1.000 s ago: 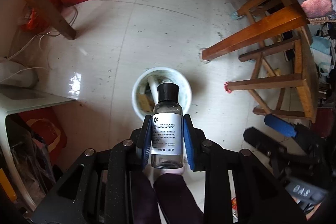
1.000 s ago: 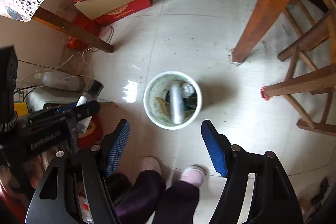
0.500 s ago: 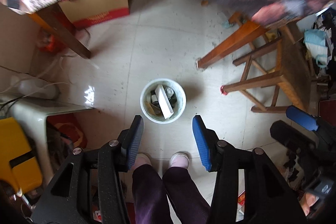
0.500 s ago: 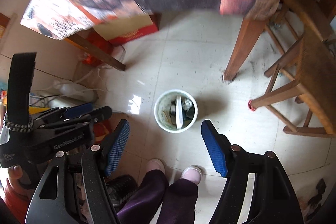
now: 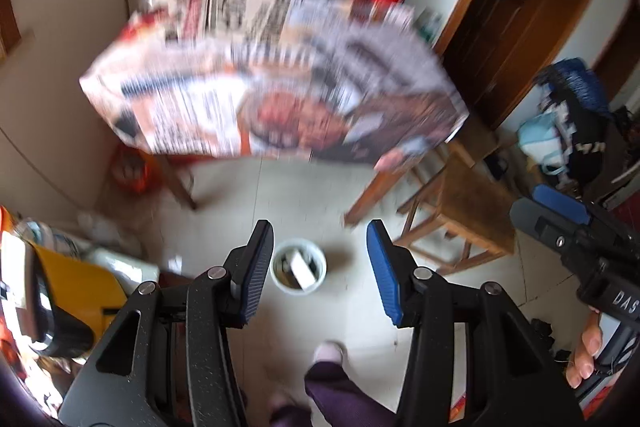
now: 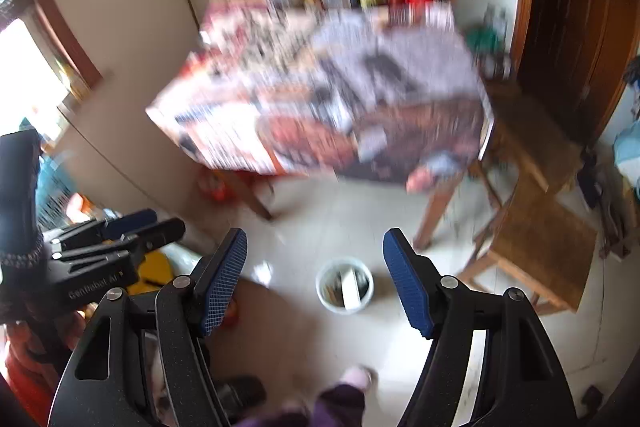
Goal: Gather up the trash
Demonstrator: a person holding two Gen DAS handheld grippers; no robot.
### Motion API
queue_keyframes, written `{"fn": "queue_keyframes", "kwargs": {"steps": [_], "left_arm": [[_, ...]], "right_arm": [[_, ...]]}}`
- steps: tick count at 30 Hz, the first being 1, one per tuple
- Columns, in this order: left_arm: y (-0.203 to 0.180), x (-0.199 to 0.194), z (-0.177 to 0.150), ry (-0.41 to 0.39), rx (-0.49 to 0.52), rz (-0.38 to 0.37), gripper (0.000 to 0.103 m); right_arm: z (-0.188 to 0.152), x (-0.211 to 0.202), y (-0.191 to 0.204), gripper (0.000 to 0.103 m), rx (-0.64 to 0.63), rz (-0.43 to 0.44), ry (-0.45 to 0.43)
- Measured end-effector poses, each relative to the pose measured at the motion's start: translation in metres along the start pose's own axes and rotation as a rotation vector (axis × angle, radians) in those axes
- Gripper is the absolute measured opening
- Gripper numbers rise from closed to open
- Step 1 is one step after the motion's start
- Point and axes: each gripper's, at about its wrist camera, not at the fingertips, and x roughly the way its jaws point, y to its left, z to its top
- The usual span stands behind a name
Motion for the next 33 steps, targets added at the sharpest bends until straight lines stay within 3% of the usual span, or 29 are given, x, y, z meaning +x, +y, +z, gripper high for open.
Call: {"fn": "queue_keyframes", "kwargs": {"steps": [6,11,15,16,17,19,33], "left_arm": [[-0.002,-0.121,-0.018,-0.197,0.066,-0.060,0.051],[0.005,-0.209,-0.050,-0.322,0.094,-0.088,0.053],[0.009,-0.262,-0.075,-0.410,0.102,-0.077,0.070],[0.010,-0.274,-0.082,-0.430,0.105,-0.070,0.079],[0.010,-0.281,-0.087,-0.444,0.107,-0.066,0.084],[0.011,-0.294,-0.095,-0.473,0.107,-0.067,0.095],[0.003,-0.331,-0.117,-0.544,0.166,-0.053,0.095]], "right_arm": [[-0.012,-0.102,0.058,0.067,-0.044,-0.024,-0.220],[-0.037,-0.165,0.104,0.067,-0.084,-0.033,-0.336],[-0.051,-0.196,0.127,0.070,-0.121,-0.071,-0.416],[-0.054,-0.203,0.132,0.079,-0.128,-0.078,-0.435],[-0.056,-0.209,0.135,0.090,-0.130,-0.083,-0.452],[-0.061,-0.220,0.141,0.097,-0.138,-0.089,-0.491],[-0.073,-0.246,0.144,0.102,-0.105,-0.116,-0.533]]}}
